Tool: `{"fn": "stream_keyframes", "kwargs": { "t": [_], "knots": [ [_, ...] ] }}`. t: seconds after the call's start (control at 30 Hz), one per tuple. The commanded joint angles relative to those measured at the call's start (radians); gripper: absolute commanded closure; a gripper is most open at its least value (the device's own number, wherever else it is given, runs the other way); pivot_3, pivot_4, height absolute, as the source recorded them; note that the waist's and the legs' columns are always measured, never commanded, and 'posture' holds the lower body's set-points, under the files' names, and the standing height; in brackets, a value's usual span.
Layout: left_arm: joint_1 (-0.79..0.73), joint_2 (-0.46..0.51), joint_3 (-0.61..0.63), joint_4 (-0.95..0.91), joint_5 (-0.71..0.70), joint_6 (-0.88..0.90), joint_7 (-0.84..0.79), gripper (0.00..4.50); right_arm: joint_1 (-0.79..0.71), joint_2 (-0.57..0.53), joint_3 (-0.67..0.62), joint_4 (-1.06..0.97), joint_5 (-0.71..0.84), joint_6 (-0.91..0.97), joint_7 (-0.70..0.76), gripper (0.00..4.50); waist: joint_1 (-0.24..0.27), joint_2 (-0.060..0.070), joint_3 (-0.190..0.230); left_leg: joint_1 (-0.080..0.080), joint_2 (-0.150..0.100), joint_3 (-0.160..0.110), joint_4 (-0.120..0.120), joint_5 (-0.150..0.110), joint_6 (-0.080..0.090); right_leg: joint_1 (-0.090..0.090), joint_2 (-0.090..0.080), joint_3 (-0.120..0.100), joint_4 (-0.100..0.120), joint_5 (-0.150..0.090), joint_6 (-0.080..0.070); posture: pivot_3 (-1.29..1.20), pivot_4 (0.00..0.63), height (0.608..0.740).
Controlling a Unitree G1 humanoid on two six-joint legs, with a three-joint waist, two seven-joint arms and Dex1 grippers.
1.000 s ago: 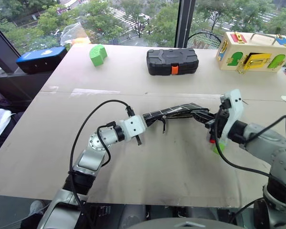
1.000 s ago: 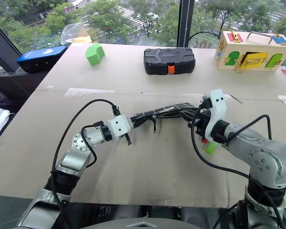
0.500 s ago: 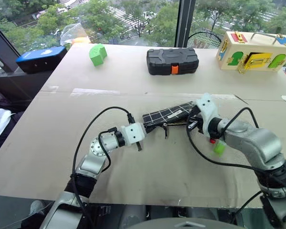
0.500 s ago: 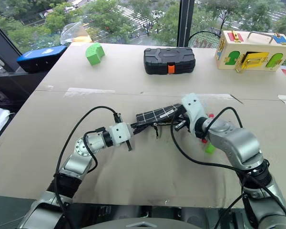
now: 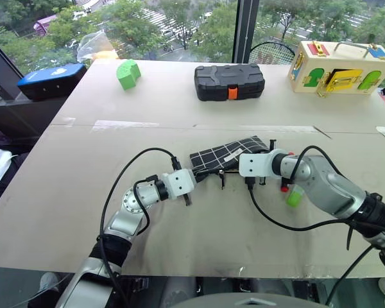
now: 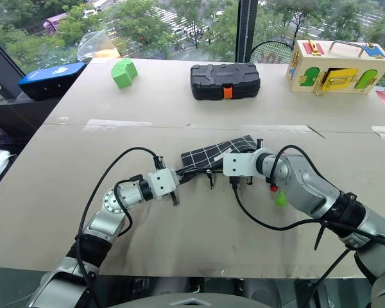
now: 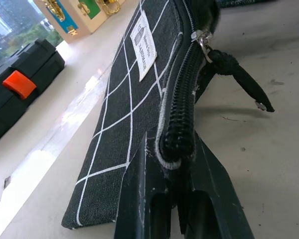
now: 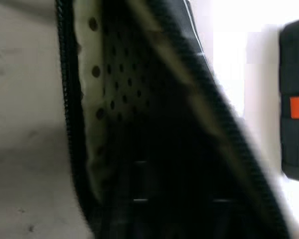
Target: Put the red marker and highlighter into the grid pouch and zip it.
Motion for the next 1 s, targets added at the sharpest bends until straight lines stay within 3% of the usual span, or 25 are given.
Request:
{"fn": "stream_keyframes", "kwargs": {
  "t": [0.03,0.07,0.17,0.33,0.47,0.6,0.77,0.9,1.0],
  "knots": [
    [-0.011,-0.003,0.006,0.036,-0.002,-0.021,0.008,4.50,0.009,0.007,-0.071,-0.027,-0.038,-0.005,0.026,1.90,0.001,0.000,0.000,0.000,0.000,0.000,0.000,0.000,0.000,0.000,0.000,0.000,0.000,0.000,0.000,0.00,0.150,0.740],
    [-0.015,-0.002,0.007,0.045,-0.003,-0.025,0.007,4.50,0.015,0.009,-0.081,-0.031,-0.045,-0.003,0.033,1.30,0.001,0.000,0.000,0.000,0.000,0.000,0.000,0.000,0.000,0.000,0.000,0.000,0.000,0.000,0.000,0.00,0.150,0.740],
    [-0.029,0.004,0.015,0.062,-0.012,-0.029,-0.001,4.50,0.037,0.007,-0.117,-0.051,-0.060,0.003,0.054,0.04,0.003,0.000,0.000,0.000,0.000,0.000,0.001,-0.001,0.001,0.000,0.000,0.000,0.000,0.000,0.000,0.00,0.150,0.740],
    [-0.052,0.018,0.030,0.045,-0.025,-0.006,-0.010,4.50,0.137,0.053,-0.283,-0.204,0.068,0.199,0.101,0.02,0.007,-0.001,0.000,0.000,0.000,-0.001,0.001,-0.001,0.001,0.000,0.000,0.000,0.000,0.000,0.000,0.00,0.150,0.740],
    [-0.075,0.029,0.043,0.020,-0.039,0.037,-0.014,4.50,0.275,0.179,-0.595,-0.490,0.266,0.585,0.124,0.02,0.011,-0.001,0.000,-0.001,0.000,-0.003,0.000,-0.001,0.002,0.000,0.000,-0.002,0.000,0.000,-0.001,0.00,0.150,0.740],
    [-0.095,0.035,0.055,0.012,-0.050,0.075,-0.021,4.50,0.355,0.259,-0.766,-0.635,0.277,0.862,0.041,0.02,0.015,-0.002,-0.001,-0.001,0.000,-0.003,0.000,-0.003,0.004,0.000,0.000,-0.002,0.000,0.000,-0.001,0.00,0.150,0.740],
    [-0.117,0.038,0.056,-0.062,-0.066,0.151,-0.039,4.50,0.361,0.432,-0.804,-0.563,0.233,1.053,-0.159,0.02,0.016,-0.002,-0.001,-0.001,-0.001,-0.003,0.000,-0.003,0.004,0.000,-0.001,-0.001,0.000,0.000,-0.001,0.00,0.150,0.740],
    [-0.129,0.036,0.052,-0.140,-0.070,0.227,-0.045,4.50,0.372,0.535,-0.817,-0.412,0.198,1.039,-0.295,0.02,0.015,-0.002,-0.001,-0.001,-0.001,-0.003,0.001,-0.002,0.004,0.000,0.000,-0.001,0.001,0.000,-0.001,0.00,0.150,0.740],
    [-0.130,0.035,0.051,-0.209,-0.071,0.289,-0.046,4.50,0.379,0.581,-0.845,-0.344,0.202,1.000,-0.345,0.79,0.013,-0.002,-0.001,-0.001,-0.001,-0.003,0.000,0.000,0.000,0.000,0.001,-0.001,0.002,0.000,-0.001,0.00,0.150,0.740]
  ]
}}
